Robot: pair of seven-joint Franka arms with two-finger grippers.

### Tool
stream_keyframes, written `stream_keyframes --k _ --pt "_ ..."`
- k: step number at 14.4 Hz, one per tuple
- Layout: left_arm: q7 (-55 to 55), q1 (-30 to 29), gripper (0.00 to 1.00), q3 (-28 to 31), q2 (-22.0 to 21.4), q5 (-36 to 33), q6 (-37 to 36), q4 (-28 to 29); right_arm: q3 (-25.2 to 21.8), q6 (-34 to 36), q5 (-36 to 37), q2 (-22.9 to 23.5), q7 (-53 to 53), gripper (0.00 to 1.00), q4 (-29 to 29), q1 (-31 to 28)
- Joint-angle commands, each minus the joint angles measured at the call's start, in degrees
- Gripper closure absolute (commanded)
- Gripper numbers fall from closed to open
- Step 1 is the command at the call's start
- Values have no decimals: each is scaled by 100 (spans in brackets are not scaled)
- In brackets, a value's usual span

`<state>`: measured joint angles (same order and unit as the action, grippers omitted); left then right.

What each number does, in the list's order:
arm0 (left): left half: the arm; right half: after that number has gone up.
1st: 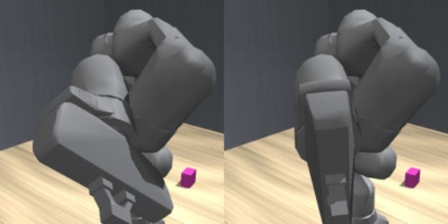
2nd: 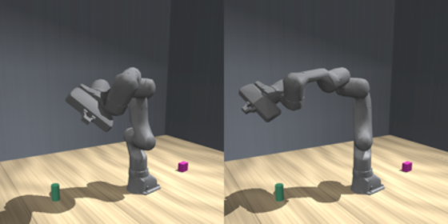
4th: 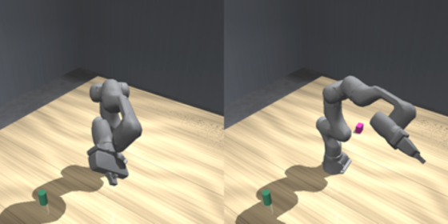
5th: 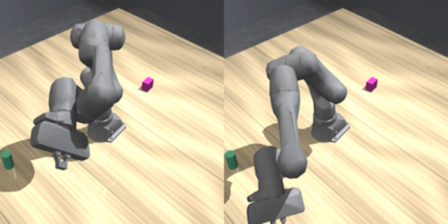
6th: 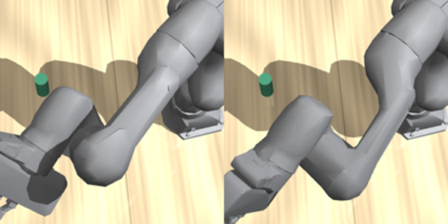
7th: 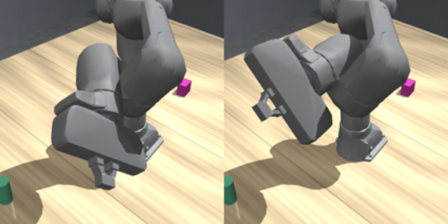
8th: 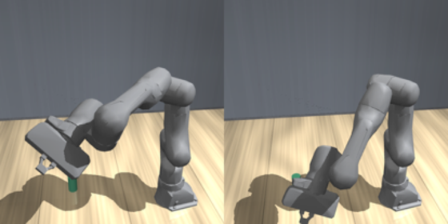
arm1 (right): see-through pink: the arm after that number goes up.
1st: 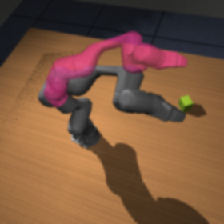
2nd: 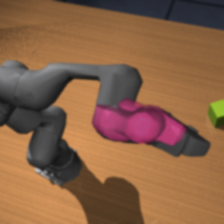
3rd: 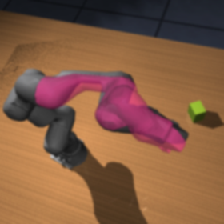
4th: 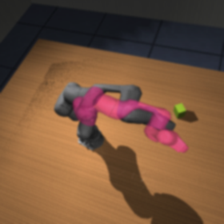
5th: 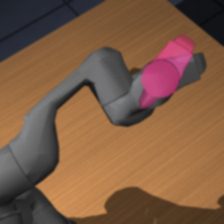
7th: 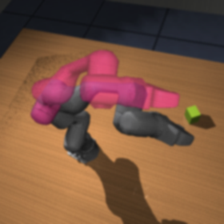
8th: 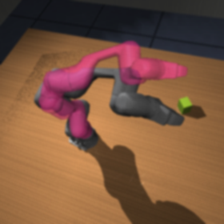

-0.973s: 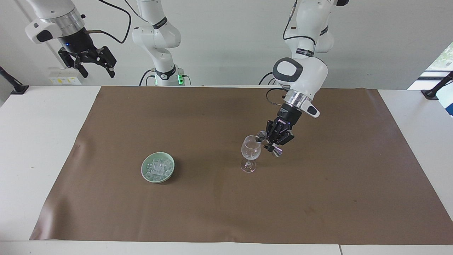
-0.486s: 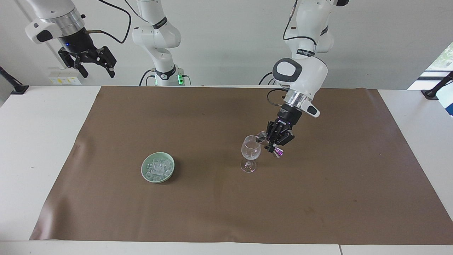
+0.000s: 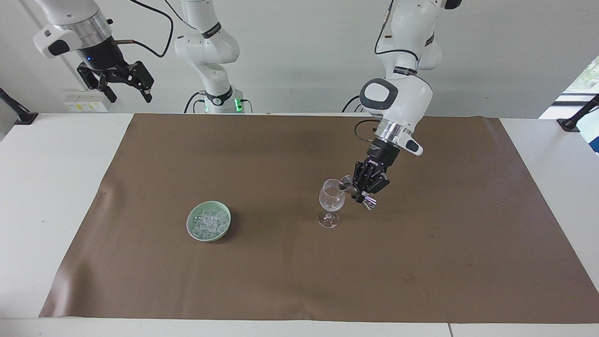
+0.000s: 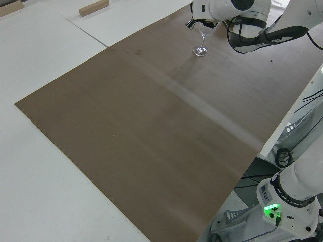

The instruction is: Pour wine and add ice with both arms

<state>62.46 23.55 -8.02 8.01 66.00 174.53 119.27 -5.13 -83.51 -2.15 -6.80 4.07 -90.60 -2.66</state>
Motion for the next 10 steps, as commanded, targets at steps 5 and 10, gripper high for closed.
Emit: stream_keyframes --k 5,10 --pt "29 114 100 90 122 -368 292 -97 21 46 13 -67 58 0 -19 -24" --pt "21 114 100 90 157 -562 424 -123 21 46 13 -67 58 0 -19 -24"
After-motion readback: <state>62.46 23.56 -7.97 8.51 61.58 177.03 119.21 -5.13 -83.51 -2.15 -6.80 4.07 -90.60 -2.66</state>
